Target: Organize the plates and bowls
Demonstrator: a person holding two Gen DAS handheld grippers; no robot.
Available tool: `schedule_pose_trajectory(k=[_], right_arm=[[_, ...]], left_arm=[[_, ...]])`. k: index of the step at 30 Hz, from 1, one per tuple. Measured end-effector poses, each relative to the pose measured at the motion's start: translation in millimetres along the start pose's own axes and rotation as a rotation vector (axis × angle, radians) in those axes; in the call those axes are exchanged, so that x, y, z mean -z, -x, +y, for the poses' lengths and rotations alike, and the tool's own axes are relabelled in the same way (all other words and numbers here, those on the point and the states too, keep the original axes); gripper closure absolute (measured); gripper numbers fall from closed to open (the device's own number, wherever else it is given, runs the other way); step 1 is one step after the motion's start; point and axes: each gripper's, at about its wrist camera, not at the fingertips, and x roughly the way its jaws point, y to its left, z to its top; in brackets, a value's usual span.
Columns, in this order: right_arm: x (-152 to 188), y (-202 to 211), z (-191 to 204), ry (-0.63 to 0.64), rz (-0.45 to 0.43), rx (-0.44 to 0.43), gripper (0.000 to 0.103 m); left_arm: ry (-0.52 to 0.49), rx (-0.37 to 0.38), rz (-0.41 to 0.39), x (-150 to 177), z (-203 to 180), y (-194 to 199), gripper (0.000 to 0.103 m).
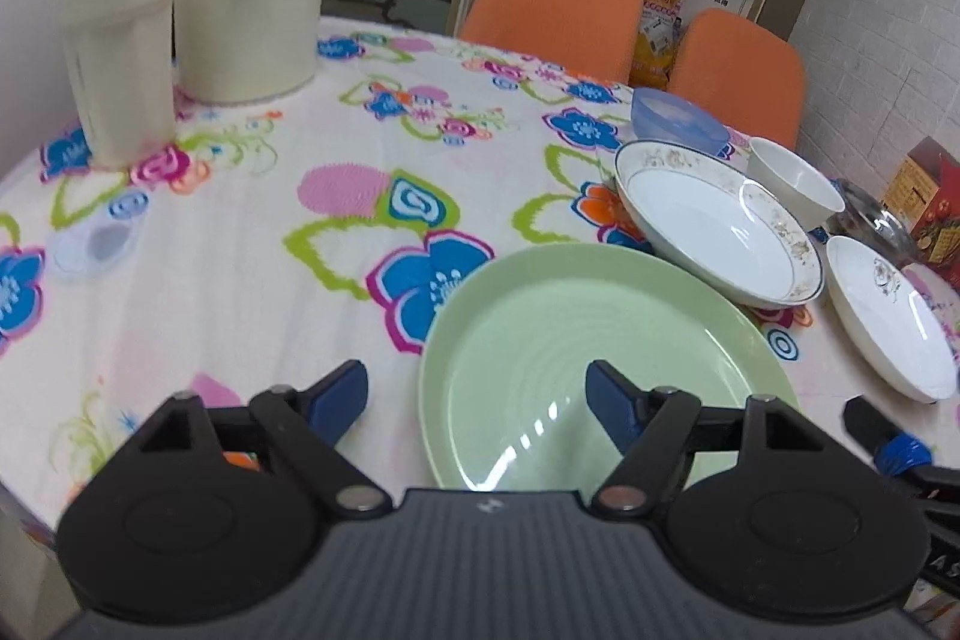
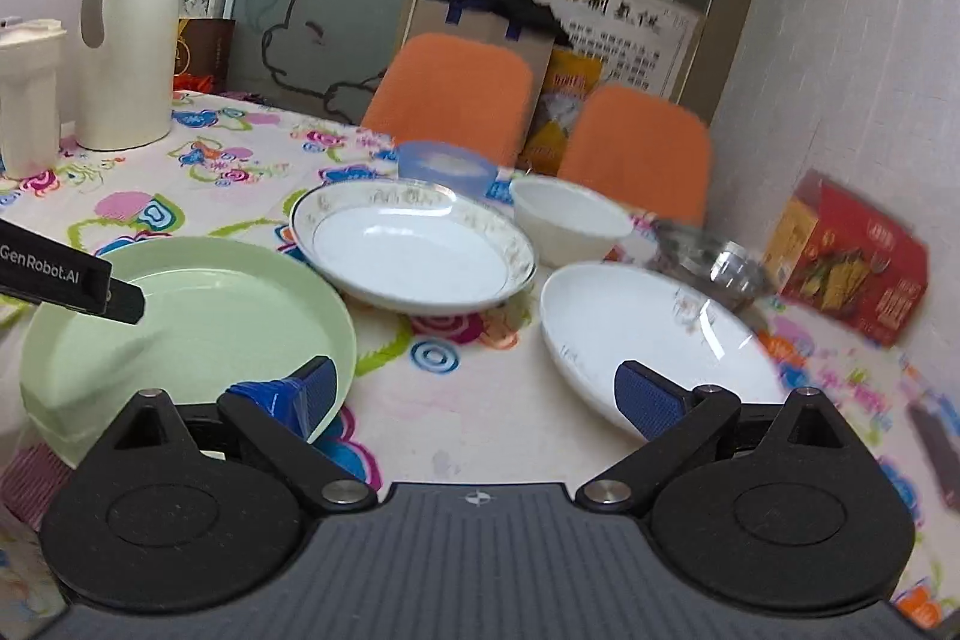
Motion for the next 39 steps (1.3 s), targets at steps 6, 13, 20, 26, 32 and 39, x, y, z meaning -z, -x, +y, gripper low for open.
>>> schedule_pose_trajectory(k=[6,13,20,26,32,39], right_arm=[[-13.5,5.9,-41.7,-0.18,-0.003,-0.051,0.016],[-23.8,14.1,-27.2,-0.036,-0.09,0.013,0.016],[-9.3,-13.9,-64.3,-0.249,-0.003,-0.034,0.016],[-16.4,-14.2,-88.7,-0.3,-0.062,0.029,0.016],[-4.7,-33.0,-104.5,-0.334,-0.026,0.039,0.016],[3.1,-45.2,-110.1,-0.327,-0.021,0.063,0.016]], left_arm=[[0.023,-0.008,-0.055,-6.3,5.4,21.3,0.03],[-0.021,-0.044,-0.094,-6.8,1.7,43.3,0.029],[-0.01,-0.034,-0.04,-1.1,6.3,43.8,0.029],[-0.017,-0.04,-0.028,-4.8,-5.2,38.1,0.029],[-0.094,-0.017,0.011,1.6,-35.4,24.2,0.028],[-0.125,-0.006,0.047,1.8,-51.6,10.9,0.028]])
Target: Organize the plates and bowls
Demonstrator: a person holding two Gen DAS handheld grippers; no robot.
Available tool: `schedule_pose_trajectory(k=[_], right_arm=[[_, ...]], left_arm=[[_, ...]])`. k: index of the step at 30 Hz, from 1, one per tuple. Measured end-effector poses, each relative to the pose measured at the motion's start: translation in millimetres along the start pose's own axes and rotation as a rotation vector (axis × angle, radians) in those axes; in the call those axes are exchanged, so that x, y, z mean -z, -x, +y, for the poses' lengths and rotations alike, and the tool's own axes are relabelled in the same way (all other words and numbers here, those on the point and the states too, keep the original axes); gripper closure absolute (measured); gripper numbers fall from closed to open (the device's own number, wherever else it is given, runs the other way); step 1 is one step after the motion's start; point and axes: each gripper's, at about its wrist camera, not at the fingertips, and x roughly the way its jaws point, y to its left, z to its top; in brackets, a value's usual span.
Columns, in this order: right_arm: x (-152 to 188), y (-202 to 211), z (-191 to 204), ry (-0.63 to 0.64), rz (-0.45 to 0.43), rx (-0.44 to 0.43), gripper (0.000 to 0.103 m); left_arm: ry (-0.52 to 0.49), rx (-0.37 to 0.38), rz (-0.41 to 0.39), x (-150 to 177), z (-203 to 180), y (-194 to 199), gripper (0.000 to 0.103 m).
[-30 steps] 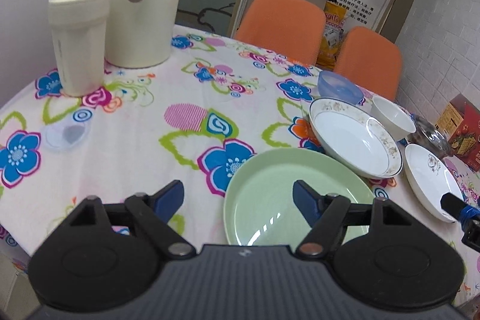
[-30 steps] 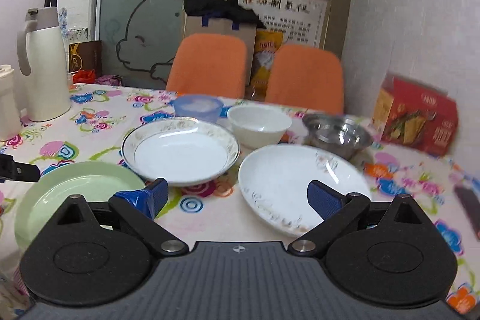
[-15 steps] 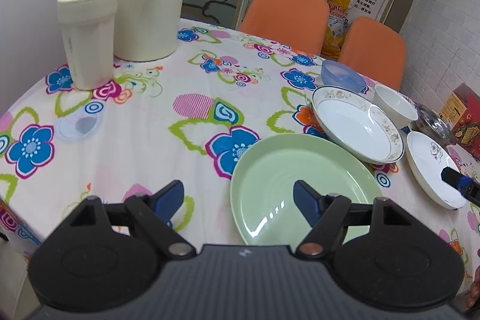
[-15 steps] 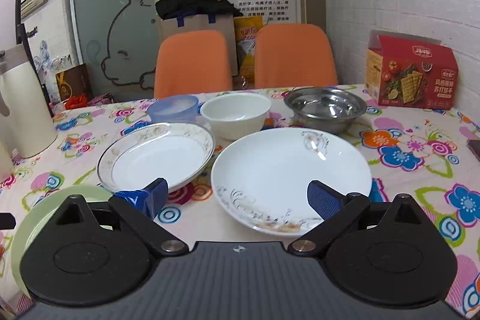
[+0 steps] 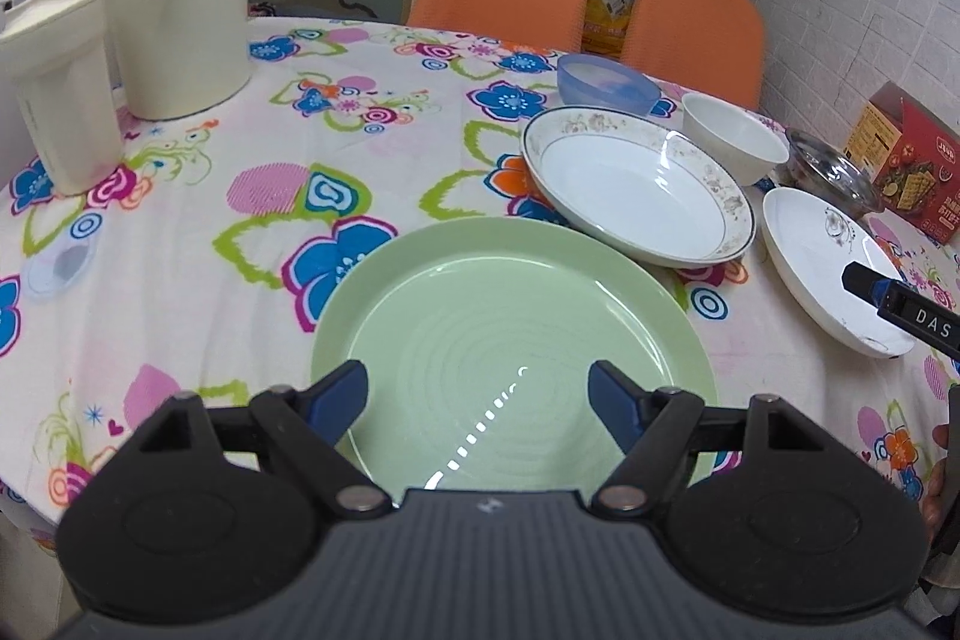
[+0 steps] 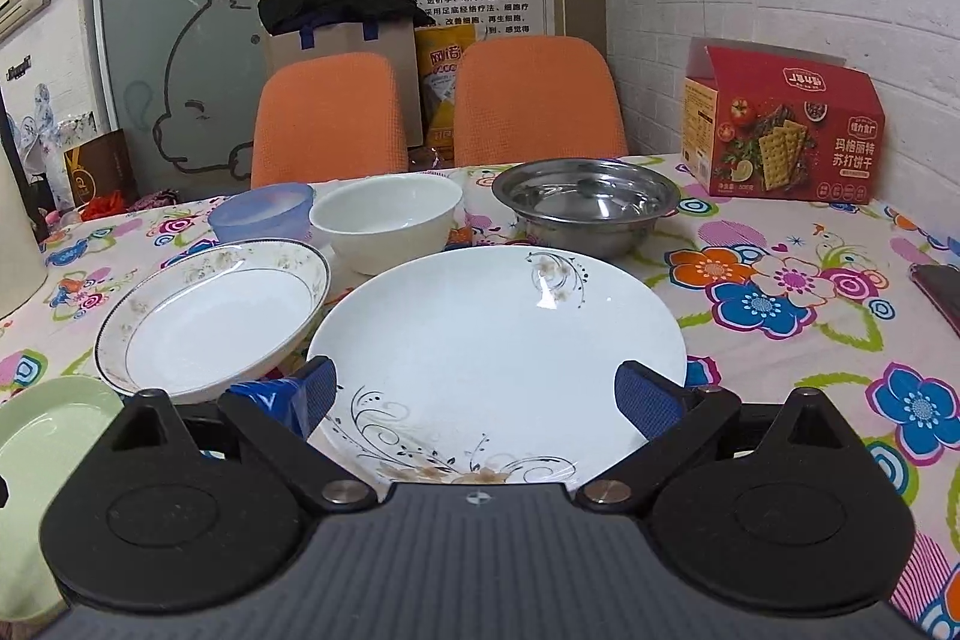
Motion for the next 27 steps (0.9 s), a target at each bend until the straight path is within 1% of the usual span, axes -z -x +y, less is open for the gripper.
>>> schedule_pose_trajectory(k=[8,11,13,14,15,16,17,18,19,20,21,23,25,27], right_arm=[[0.6,-12.0,-5.5,-0.031,0.02,-0.035,0.016],[-9.4,-8.8,-4.7,-0.007,-0.004,-0.029,0.016],[-18.2,-3.4,-6.4,-0.006,-0.029,-0.03,0.016],[-21.6,0.4,-4.3,0.017,-0.049,-0.019,0.016],[-21.3,4.1,4.6,0.1,-0.086,0.032,0.016],[-17.1,5.5,19.1,0.219,-0.123,0.113,0.016],[-10.8,5.9,35.0,0.34,-0.151,0.185,0.016],[-4.0,5.6,48.1,0.433,-0.172,0.227,0.016],[0.4,7.3,55.9,0.46,-0.179,0.218,0.016],[3.7,8.2,59.7,0.458,-0.169,0.169,0.016],[4.9,6.0,60.3,0.436,-0.139,0.115,0.016],[5.7,-2.2,55.8,0.346,-0.067,0.048,0.016],[5.6,-5.0,44.4,0.235,-0.023,-0.007,0.016],[5.2,-5.5,34.2,0.161,0.008,-0.031,0.016]], left_arm=[[-0.029,-0.016,0.027,-0.9,-6.2,-9.3,0.027],[-0.026,-0.007,0.029,-1.2,-5.8,-11.1,0.027],[-0.027,-0.002,0.028,-1.8,-5.8,-11.5,0.026],[-0.029,-0.001,0.025,-1.9,-6.2,-10.6,0.026],[-0.035,-0.002,0.018,-1.8,-6.4,-9.3,0.026],[-0.046,-0.01,0.007,-1.4,-7.0,-7.6,0.021],[-0.06,-0.022,-0.008,-0.6,-7.7,-5.9,0.008],[-0.076,-0.035,-0.028,0.9,-8.8,-4.1,0.005],[-0.095,-0.054,-0.042,2.0,-10.7,-2.8,0.005],[-0.106,-0.059,-0.038,1.7,-11.6,-2.5,0.005],[-0.102,-0.05,-0.032,1.4,-11.3,-1.8,0.005],[-0.084,-0.027,-0.036,1.6,-8.7,2.5,0.005],[-0.083,-0.034,-0.056,2.3,-8.0,9.3,0.005],[-0.088,-0.03,-0.073,1.4,-7.5,15.4,0.004]])
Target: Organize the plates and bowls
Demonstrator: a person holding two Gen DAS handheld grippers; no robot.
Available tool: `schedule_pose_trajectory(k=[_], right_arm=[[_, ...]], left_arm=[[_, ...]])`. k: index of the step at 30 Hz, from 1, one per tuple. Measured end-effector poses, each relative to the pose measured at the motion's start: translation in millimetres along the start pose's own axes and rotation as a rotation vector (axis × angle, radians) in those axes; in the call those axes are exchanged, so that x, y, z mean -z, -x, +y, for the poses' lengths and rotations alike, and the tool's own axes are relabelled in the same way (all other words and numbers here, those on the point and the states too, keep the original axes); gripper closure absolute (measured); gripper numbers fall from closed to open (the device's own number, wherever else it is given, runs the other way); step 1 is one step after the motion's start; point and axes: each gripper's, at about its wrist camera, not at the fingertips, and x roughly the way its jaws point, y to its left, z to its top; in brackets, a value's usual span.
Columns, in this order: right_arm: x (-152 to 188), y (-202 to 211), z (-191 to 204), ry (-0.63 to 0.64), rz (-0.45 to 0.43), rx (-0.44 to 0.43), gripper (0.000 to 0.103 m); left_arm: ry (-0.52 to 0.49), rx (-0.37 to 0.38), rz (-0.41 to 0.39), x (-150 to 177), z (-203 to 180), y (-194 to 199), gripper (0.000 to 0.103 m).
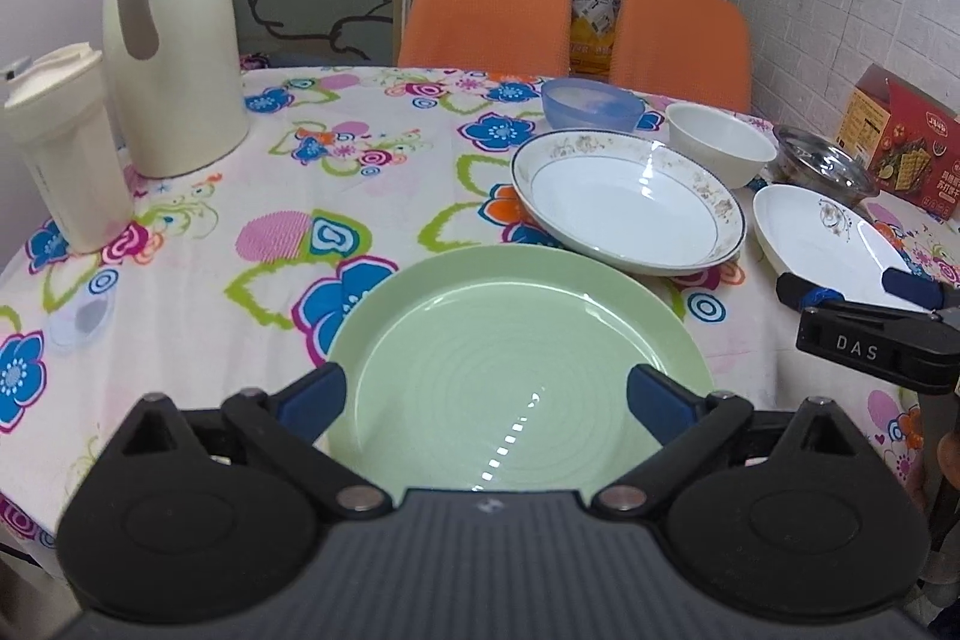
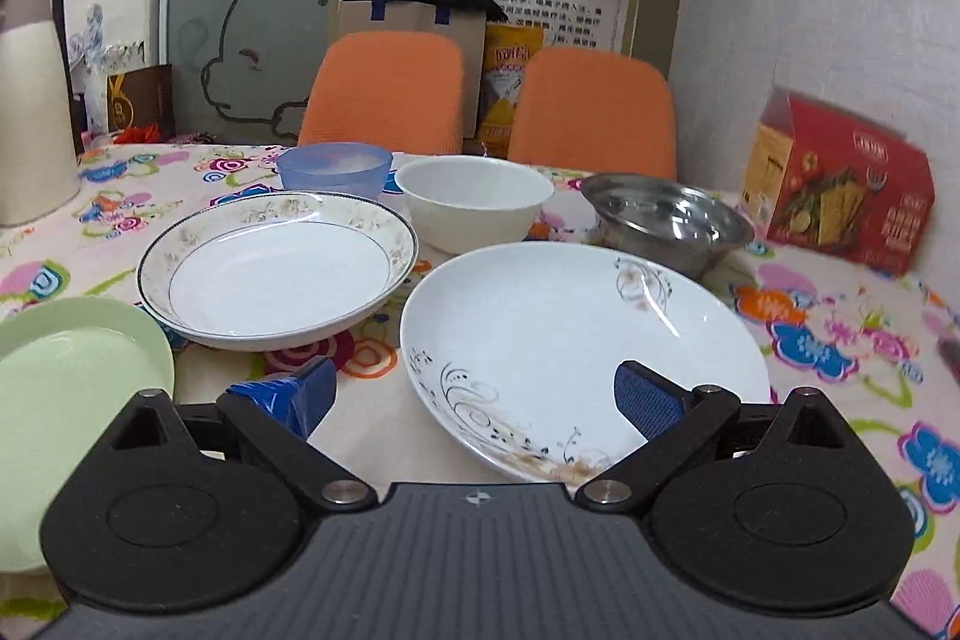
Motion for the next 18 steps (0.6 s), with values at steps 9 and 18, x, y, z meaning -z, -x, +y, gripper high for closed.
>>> schedule_pose_trajectory(k=[9,18], right_arm=[[-7.2,26.3,-32.4,-0.112,-0.017,0.031,0.016],[-15.1,36.9,-19.9,-0.139,-0.012,-0.088,0.016]], left_arm=[[0.021,0.075,-0.004,-3.0,-8.9,5.3,0.004],[0.006,0.058,-0.053,-10.6,-11.1,13.0,0.003]])
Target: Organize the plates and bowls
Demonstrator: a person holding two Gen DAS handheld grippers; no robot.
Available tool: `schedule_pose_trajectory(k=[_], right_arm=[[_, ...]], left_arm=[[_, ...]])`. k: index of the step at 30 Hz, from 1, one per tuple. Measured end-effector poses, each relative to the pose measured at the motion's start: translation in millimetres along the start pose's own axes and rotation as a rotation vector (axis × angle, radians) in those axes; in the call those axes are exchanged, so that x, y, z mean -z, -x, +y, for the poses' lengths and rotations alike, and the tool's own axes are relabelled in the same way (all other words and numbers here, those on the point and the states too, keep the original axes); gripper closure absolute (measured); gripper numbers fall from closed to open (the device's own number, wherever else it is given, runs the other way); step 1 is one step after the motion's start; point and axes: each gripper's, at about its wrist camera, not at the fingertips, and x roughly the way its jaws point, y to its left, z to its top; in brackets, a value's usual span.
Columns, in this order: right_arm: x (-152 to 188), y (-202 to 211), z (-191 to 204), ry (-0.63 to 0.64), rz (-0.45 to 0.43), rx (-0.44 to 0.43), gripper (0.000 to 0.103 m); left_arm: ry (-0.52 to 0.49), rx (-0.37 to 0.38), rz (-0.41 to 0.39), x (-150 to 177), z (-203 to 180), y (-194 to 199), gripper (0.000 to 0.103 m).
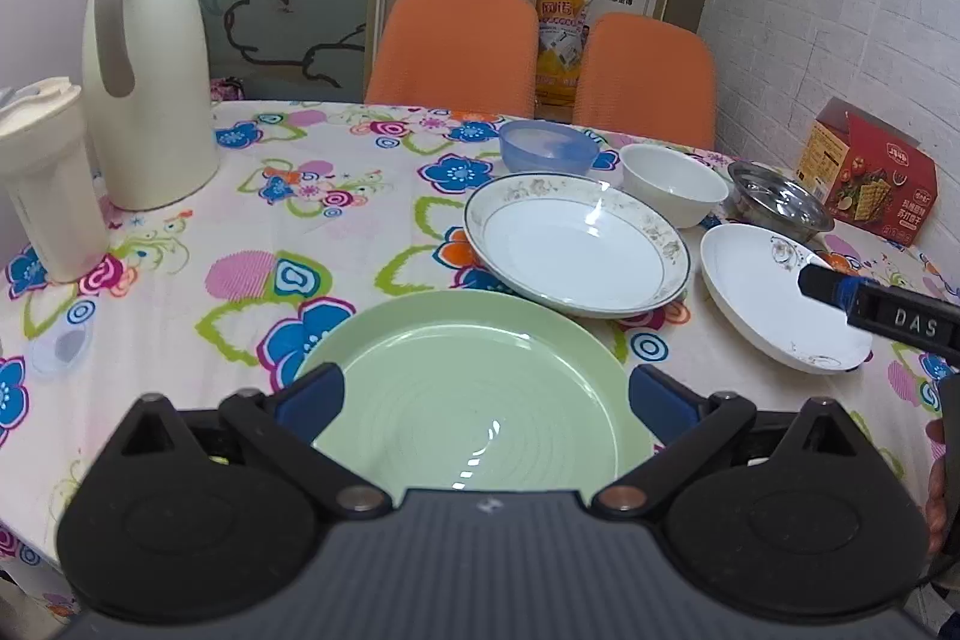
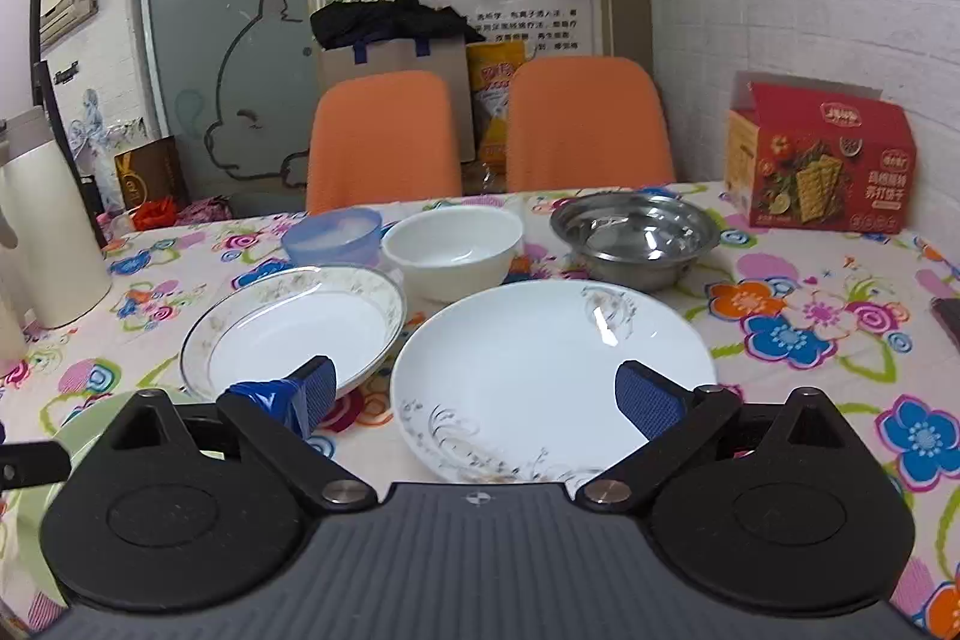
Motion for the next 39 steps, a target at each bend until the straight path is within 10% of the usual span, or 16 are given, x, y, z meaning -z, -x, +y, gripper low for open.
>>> schedule_pose_trajectory(k=[15,39], right_arm=[[-13.9,-59.6,53.3,-0.013,0.146,-0.263,0.016],[-46.5,-179.3,76.3,0.114,0.297,-0.195,0.014]], left_arm=[[-0.02,-0.003,0.052,-87.1,27.9,-94.4,0.003],[0.006,0.026,0.176,-110.7,52.6,-180.8,0.003]])
